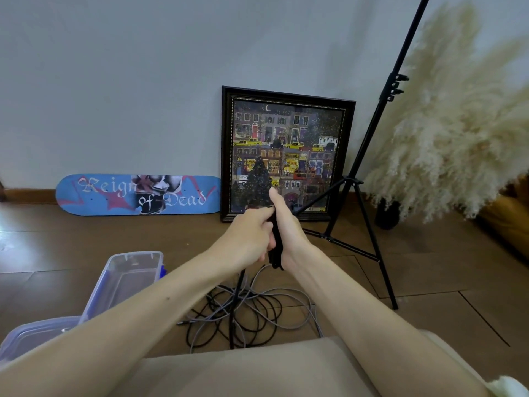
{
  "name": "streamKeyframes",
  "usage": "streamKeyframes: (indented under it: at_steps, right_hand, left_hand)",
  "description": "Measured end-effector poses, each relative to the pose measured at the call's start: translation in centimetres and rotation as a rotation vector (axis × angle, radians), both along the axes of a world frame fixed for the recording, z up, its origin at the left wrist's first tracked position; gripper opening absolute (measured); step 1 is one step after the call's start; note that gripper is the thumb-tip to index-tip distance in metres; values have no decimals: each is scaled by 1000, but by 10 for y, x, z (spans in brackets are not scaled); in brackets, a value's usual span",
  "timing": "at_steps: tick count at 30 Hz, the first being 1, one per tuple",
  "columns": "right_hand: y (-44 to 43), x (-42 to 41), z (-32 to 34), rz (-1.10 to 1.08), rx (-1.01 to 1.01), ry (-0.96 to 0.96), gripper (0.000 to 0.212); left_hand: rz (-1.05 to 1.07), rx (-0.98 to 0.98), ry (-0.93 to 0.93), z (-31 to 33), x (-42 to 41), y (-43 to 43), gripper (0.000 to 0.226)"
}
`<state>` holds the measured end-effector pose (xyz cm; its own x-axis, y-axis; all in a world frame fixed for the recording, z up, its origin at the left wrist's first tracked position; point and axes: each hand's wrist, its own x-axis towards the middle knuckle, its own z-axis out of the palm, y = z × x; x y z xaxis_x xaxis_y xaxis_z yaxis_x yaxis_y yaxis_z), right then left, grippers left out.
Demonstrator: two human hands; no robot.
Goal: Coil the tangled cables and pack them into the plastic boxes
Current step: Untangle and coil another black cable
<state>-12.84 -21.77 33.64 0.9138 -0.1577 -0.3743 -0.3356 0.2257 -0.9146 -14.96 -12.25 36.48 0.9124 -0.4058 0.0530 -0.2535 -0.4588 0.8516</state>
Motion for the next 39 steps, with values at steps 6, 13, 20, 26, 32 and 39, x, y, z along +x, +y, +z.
streamKeyframes:
  at_steps: [6, 13, 20, 26, 32, 39]
  right_hand:
    - [-18, 5, 7, -161, 165, 36, 42]
    - [-34, 5, 24, -204, 534, -65, 39]
    - [-50, 7, 30, -249, 785, -217, 40]
    - [-50, -3, 37, 73, 929, -227, 47]
    - [-42, -7, 37, 332, 785, -232, 51]
    - [-44, -8, 35, 800, 641, -199, 43]
  left_hand:
    - [-107, -36, -9, -10, -7, -6, 46]
    - [-72, -281, -29, -8, -9, 2, 16]
    - [-267, -181, 217, -14, 13, 19, 15]
    - [-373, -112, 263, -16, 23, 29, 31]
    - [-362, 37, 269, -16, 33, 44, 32]
    - [-426, 140, 305, -12, 49, 62, 21]
